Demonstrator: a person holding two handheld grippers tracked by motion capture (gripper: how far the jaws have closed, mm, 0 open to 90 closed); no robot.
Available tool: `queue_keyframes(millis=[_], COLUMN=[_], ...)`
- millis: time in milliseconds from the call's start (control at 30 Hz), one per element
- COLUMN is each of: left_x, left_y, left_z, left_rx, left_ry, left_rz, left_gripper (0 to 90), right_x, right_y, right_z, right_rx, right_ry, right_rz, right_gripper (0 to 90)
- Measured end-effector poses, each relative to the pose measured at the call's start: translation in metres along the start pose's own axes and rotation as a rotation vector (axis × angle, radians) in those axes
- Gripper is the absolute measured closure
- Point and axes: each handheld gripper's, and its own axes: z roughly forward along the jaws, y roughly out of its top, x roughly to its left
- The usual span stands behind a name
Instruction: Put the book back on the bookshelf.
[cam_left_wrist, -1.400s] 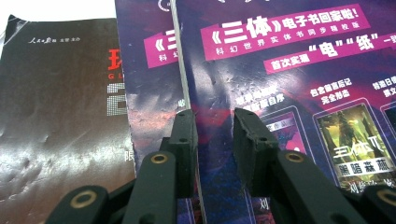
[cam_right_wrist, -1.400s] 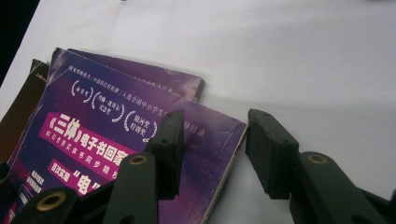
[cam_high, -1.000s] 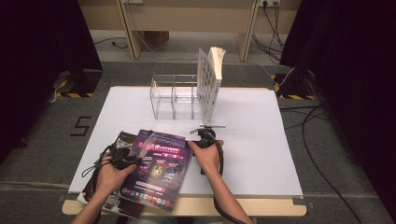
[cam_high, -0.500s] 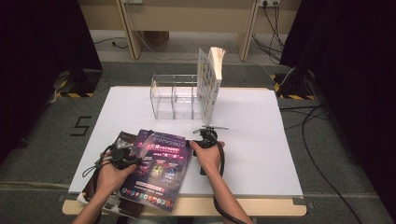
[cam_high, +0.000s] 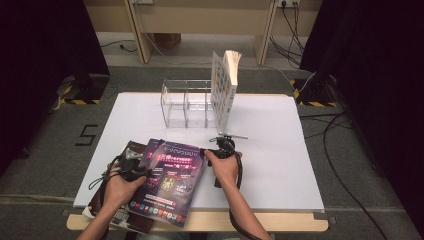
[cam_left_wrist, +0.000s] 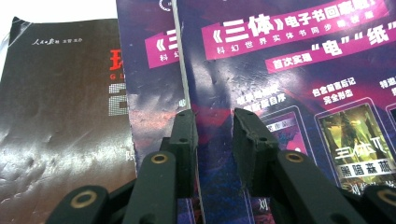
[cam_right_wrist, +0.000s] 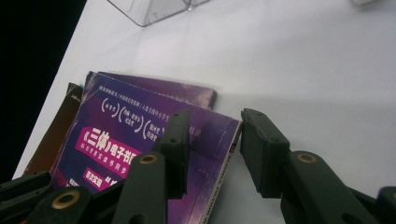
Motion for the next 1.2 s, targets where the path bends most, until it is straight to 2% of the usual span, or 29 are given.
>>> queue_keyframes(millis=[100, 133, 200, 367, 467, 567, 633, 767, 833, 867, 1033, 1067, 1100, 1167, 1200], left_x=[0.000, 0.000, 0.000, 0.000, 0.001, 0.005, 0.009, 0.012, 0.014, 0.014, 0.012, 0.013, 0.013, 0.015, 0.015], left_y=[0.000, 0.000, 0.000, 0.000, 0.000, 0.000, -0.001, -0.003, -0.006, -0.006, -0.013, -0.015, -0.015, -0.019, -0.019], left_z=[0.000, 0.000, 0.000, 0.000, 0.000, 0.000, -0.001, -0.001, -0.003, -0.003, -0.009, -0.013, -0.013, -0.021, -0.021], left_rx=[-0.001, 0.000, 0.000, -0.002, 0.000, -0.002, -0.004, -0.011, -0.030, -0.030, -0.089, -0.118, -0.118, -0.162, -0.162], left_ry=[-0.002, 0.000, 0.002, -0.004, -0.011, -0.027, -0.043, -0.061, -0.081, -0.081, -0.095, -0.092, -0.092, -0.085, -0.085], left_rz=[-0.001, -0.001, 0.000, -0.010, -0.016, -0.031, -0.046, -0.065, -0.084, -0.084, -0.109, -0.121, -0.121, -0.137, -0.137], left_gripper=[69.7, 69.8, 69.7, 69.7, 69.6, 69.6, 69.5, 68.9, 66.3, 65.2, 60.7, 58.8, 58.4, 57.2, 56.5], right_x=[-0.001, -0.001, 0.000, -0.002, -0.001, -0.003, -0.001, 0.002, 0.004, 0.004, 0.006, 0.009, 0.009, 0.014, 0.014], right_y=[-0.001, -0.004, -0.008, -0.009, -0.009, -0.009, -0.008, -0.005, -0.004, -0.004, -0.004, -0.002, -0.002, 0.000, 0.000], right_z=[0.000, 0.003, 0.006, 0.007, 0.006, 0.006, 0.004, 0.001, 0.000, 0.000, -0.003, -0.006, -0.006, -0.010, -0.010], right_rx=[0.033, 0.102, 0.102, 0.105, 0.105, 0.101, 0.088, 0.080, 0.071, 0.064, 0.045, 0.029, 0.029, 0.008, 0.008], right_ry=[0.010, 0.050, 0.034, 0.039, 0.042, 0.062, 0.084, 0.106, 0.111, 0.119, 0.145, 0.168, 0.168, 0.197, 0.197], right_rz=[0.023, 0.044, 0.026, 0.037, 0.020, 0.022, 0.007, -0.004, -0.005, -0.003, -0.001, -0.004, -0.004, -0.004, -0.004], right_gripper=[60.8, 58.6, 58.1, 59.1, 63.1, 66.9, 73.5, 76.1, 76.7, 77.0, 78.2, 78.9, 78.9, 79.9, 79.9])
